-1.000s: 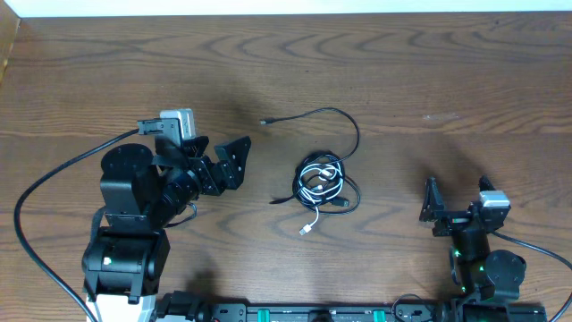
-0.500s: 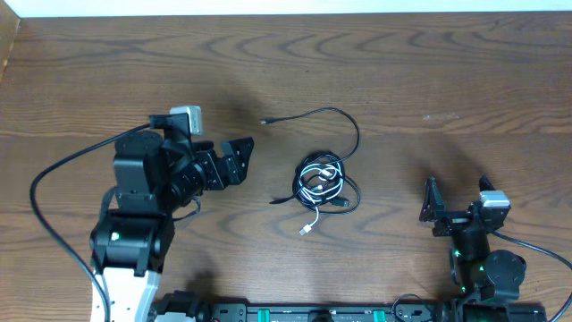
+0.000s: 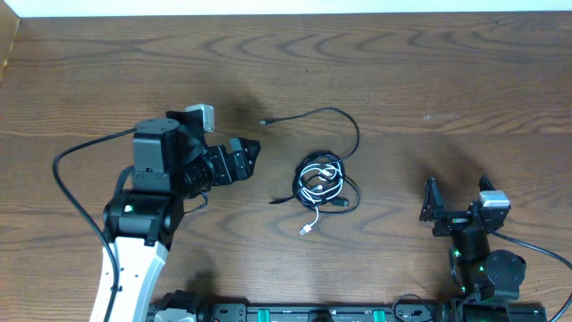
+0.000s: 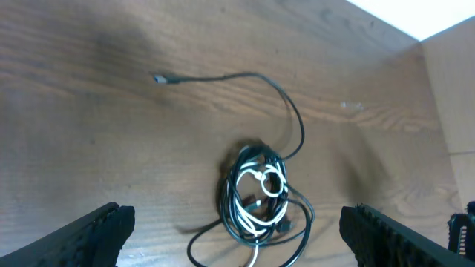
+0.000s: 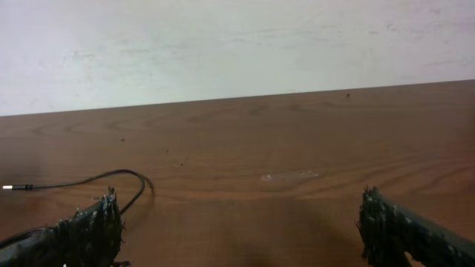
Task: Untangle cables
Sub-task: 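Move the left gripper forward over the black and white cable bundle, then lower the left gripper and grasp the black cable loops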
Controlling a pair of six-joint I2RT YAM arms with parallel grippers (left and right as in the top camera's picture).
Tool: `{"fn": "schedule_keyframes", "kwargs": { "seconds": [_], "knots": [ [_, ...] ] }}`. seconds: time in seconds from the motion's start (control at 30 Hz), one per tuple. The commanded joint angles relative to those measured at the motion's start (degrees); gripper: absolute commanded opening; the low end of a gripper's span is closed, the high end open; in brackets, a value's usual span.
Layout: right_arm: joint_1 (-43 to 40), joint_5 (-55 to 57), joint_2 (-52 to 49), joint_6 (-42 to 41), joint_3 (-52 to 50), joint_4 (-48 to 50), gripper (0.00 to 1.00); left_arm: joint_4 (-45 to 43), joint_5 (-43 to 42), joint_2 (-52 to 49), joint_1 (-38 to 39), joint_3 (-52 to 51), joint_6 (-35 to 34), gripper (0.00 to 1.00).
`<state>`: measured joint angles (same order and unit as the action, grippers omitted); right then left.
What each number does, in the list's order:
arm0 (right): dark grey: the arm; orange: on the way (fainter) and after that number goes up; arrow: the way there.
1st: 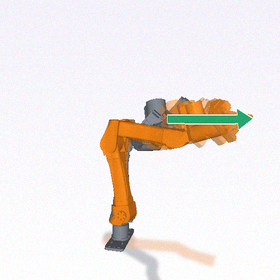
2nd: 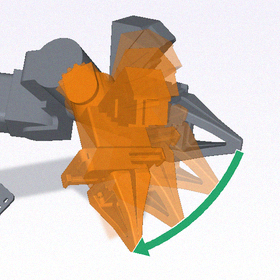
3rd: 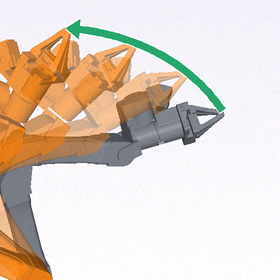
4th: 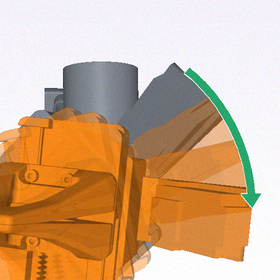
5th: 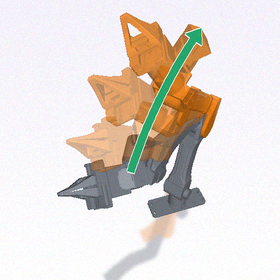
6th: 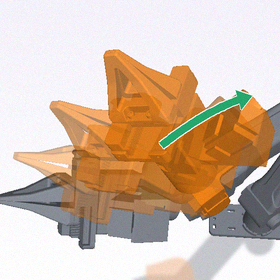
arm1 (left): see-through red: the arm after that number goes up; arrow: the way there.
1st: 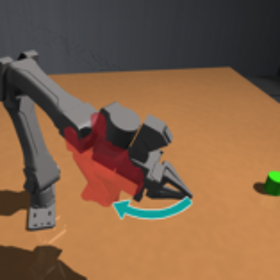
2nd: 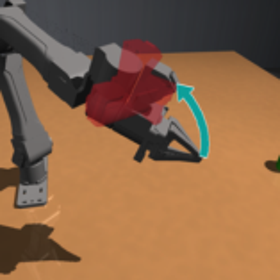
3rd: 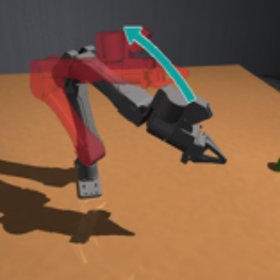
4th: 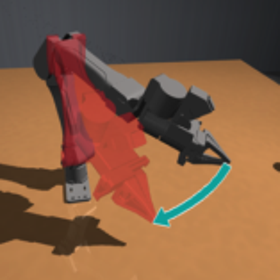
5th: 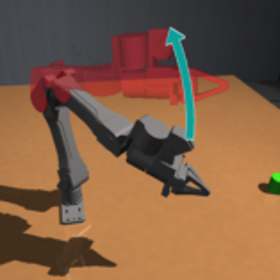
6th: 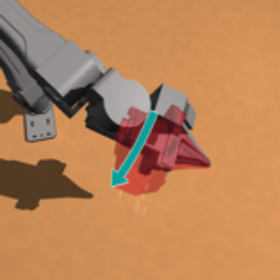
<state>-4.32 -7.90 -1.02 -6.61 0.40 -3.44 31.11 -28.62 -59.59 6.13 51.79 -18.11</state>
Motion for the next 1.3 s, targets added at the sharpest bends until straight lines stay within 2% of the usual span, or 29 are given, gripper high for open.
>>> {"fn": "schedule_keyframes", "kwargs": {
  "seconds": [0.0, 0.17, 0.43, 0.6, 0.97, 1.27],
  "knots": [
    [-0.1, 0.2, 0.1, -0.6, -0.1, -0.2, 0.99, 0.3, -0.7, -1.5, 1.5, 1.2, -0.6, 0.95],
    [-0.1, 0.2, 0.1, -0.6, -0.1, -0.2, 0.99, 0.3, 1.5, -4.1, 4.7, 1.2, -0.6, 0.95],
    [-0.1, 0.2, 0.1, -0.6, -0.1, -0.2, 0.99, -0.2, 13.4, -10.3, 12.2, 1.2, -0.6, 0.95],
    [-0.2, 0.2, 0.1, -0.6, -0.1, -0.2, 0.99, -3.7, 18.5, -15.0, 16.0, 1.2, -0.6, 0.95],
    [-0.1, 0.2, 0.1, -0.6, -0.1, -0.2, 0.99, -12.0, 18.8, -27.0, 20.7, 1.2, -0.6, 0.94],
    [-0.1, 0.2, 0.1, -0.6, -0.1, -0.2, 0.99, -13.7, 18.9, -33.1, 23.0, 1.2, -0.6, 0.84]
  ]
}}
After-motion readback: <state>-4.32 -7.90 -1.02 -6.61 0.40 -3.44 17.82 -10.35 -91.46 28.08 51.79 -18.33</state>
